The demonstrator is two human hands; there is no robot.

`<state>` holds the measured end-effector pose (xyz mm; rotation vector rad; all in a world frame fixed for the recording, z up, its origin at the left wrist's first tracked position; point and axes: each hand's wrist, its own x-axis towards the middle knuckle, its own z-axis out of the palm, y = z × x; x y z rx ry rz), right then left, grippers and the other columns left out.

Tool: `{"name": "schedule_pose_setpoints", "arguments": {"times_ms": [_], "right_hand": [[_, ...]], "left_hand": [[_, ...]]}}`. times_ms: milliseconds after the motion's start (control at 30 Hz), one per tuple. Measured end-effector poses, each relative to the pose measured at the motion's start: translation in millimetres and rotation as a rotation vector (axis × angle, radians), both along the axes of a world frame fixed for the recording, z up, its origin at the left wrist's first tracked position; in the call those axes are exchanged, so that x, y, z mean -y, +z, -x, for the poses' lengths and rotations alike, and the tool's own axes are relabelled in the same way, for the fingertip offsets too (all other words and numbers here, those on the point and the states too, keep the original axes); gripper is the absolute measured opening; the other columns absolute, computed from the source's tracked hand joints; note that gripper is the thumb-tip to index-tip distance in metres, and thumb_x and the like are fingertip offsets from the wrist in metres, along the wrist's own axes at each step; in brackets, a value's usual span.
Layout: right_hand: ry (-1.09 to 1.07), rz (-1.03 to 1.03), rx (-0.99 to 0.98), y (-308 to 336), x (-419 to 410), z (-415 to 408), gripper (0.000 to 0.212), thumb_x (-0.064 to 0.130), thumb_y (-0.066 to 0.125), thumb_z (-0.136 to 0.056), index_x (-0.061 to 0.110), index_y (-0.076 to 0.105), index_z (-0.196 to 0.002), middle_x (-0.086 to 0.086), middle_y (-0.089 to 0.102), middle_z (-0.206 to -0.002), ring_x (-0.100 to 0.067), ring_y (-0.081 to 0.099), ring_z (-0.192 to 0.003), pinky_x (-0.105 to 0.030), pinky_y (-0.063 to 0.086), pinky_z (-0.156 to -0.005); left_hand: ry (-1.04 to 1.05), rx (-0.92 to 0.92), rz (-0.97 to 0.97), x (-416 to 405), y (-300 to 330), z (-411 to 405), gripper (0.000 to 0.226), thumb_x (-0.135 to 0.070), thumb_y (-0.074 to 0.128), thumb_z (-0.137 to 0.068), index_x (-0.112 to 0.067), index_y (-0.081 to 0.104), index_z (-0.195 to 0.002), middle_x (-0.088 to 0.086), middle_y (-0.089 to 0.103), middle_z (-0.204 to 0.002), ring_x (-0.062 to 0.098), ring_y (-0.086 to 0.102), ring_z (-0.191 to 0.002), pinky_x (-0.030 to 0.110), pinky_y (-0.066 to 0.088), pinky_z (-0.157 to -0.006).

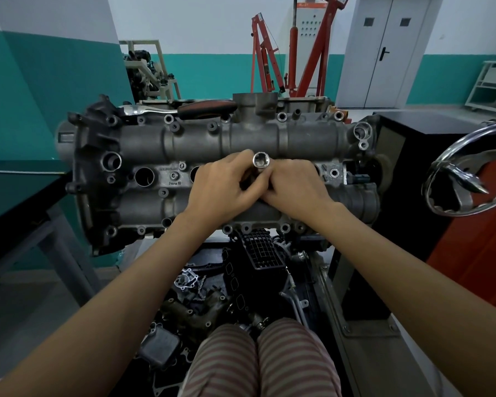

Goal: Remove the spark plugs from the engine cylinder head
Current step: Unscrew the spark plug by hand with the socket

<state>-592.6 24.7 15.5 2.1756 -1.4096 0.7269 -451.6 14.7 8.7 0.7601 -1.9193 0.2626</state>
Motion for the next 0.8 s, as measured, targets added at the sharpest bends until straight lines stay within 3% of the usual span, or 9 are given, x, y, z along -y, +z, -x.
{"name": "schedule_pose_setpoints", "arguments": {"times_ms": [100, 200, 267, 367, 567, 700, 800], "right_hand": [[0.032, 0.011, 0.048, 0.4, -1.9, -1.0, 0.036, 0.036, 0.046, -0.085, 0.005, 0.05, -0.102, -0.009, 0.066, -0.08, -0.032, 0.062, -0.07, -0.029, 0.028, -0.052], [-0.005, 0.018, 0.045, 0.6, -1.3, -0.7, 0.042, 0.044, 0.042, -0.085, 0.008, 0.053, -0.103, -0.008, 0.066, -0.075, -0.029, 0.063, -0.07, -0.029, 0.028, -0.053], [-0.027, 0.017, 0.02, 0.7, 0.0, 0.0, 0.044, 0.049, 0.041, -0.085, 0.012, 0.061, -0.096, -0.009, 0.067, -0.075, -0.028, 0.063, -0.073, -0.029, 0.03, -0.054], [-0.038, 0.004, -0.005, -0.4, 1.8, 0.2, 0.039, 0.043, 0.042, -0.089, 0.011, 0.064, -0.085, -0.01, 0.068, -0.078, -0.03, 0.062, -0.075, -0.03, 0.029, -0.055], [0.026, 0.005, 0.036, 0.2, -1.0, -0.4, 0.033, 0.037, 0.046, -0.085, 0.006, 0.051, -0.098, -0.008, 0.066, -0.08, -0.03, 0.062, -0.07, -0.029, 0.028, -0.052], [-0.003, 0.013, 0.044, 0.4, -1.1, -0.6, 0.039, 0.044, 0.044, -0.085, 0.009, 0.056, -0.097, -0.006, 0.066, -0.073, -0.028, 0.062, -0.067, -0.028, 0.028, -0.052], [-0.017, 0.011, 0.015, -0.7, 0.3, 0.0, 0.042, 0.048, 0.045, -0.087, 0.01, 0.063, -0.081, -0.01, 0.066, -0.071, -0.028, 0.062, -0.07, -0.028, 0.029, -0.054]], "left_hand": [[-0.011, -0.003, -0.005, -0.7, 0.7, 0.7, 0.017, -0.031, 0.048, -0.084, -0.02, 0.044, -0.071, -0.014, 0.038, -0.064, 0.011, 0.04, -0.051, 0.022, 0.027, -0.051], [0.018, -0.016, -0.008, 1.1, -0.5, 0.0, 0.031, -0.032, 0.049, -0.085, -0.012, 0.052, -0.062, -0.004, 0.045, -0.05, 0.02, 0.047, -0.044, 0.022, 0.026, -0.05], [0.022, -0.036, 0.005, 2.5, -0.1, -0.8, 0.04, -0.035, 0.052, -0.085, -0.009, 0.054, -0.055, 0.004, 0.05, -0.044, 0.019, 0.047, -0.04, 0.021, 0.024, -0.048], [-0.004, -0.032, 0.04, 2.5, -0.8, -1.3, 0.038, -0.036, 0.056, -0.084, -0.011, 0.06, -0.056, -0.001, 0.048, -0.043, 0.008, 0.037, -0.043, 0.018, 0.024, -0.048], [-0.026, -0.007, -0.023, -0.1, 1.0, 0.4, 0.021, -0.035, 0.047, -0.085, -0.022, 0.034, -0.073, -0.014, 0.037, -0.063, 0.013, 0.04, -0.051, 0.026, 0.032, -0.045], [0.009, -0.015, -0.006, 0.9, 0.2, -0.3, 0.027, -0.033, 0.051, -0.086, -0.016, 0.052, -0.065, -0.008, 0.042, -0.054, 0.021, 0.05, -0.046, 0.022, 0.027, -0.049], [0.028, -0.035, 0.036, 3.7, -0.5, -1.5, 0.038, -0.033, 0.062, -0.084, -0.009, 0.056, -0.055, 0.002, 0.049, -0.043, 0.015, 0.046, -0.041, 0.019, 0.022, -0.047]]}}
